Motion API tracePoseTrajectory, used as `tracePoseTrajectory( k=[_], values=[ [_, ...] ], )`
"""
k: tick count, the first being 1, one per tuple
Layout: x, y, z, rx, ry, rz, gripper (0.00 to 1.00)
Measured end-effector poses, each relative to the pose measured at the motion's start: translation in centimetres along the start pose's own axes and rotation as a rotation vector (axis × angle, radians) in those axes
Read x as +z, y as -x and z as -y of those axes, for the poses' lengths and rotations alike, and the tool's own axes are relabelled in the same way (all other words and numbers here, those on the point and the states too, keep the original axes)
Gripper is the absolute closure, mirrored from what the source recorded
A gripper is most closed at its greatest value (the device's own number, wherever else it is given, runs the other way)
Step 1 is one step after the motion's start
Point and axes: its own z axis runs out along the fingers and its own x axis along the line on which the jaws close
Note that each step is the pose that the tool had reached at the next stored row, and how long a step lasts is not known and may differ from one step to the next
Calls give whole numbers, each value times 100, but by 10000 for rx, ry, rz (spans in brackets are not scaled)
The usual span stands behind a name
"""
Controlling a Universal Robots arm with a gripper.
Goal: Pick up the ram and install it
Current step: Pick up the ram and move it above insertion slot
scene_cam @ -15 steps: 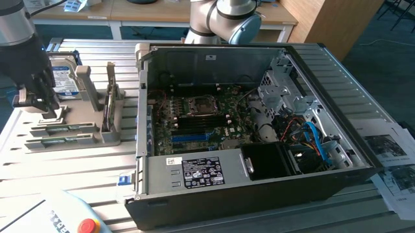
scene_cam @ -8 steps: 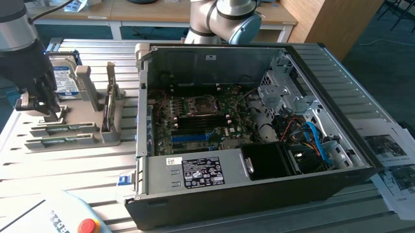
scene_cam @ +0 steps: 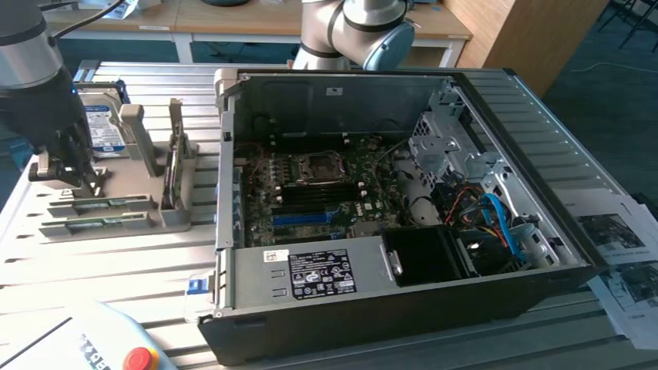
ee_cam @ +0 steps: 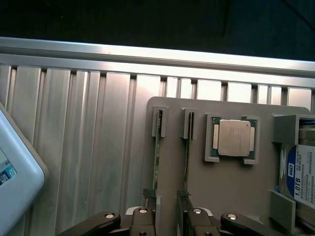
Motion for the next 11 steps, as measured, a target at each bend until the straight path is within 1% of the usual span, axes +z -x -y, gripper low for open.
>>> tracePoseTrajectory(
  k=[5, 11],
  values=[
    [3, -2, 5, -2, -5, 2, 69],
    [-1, -20, 52, -1, 13, 2, 69]
  ],
)
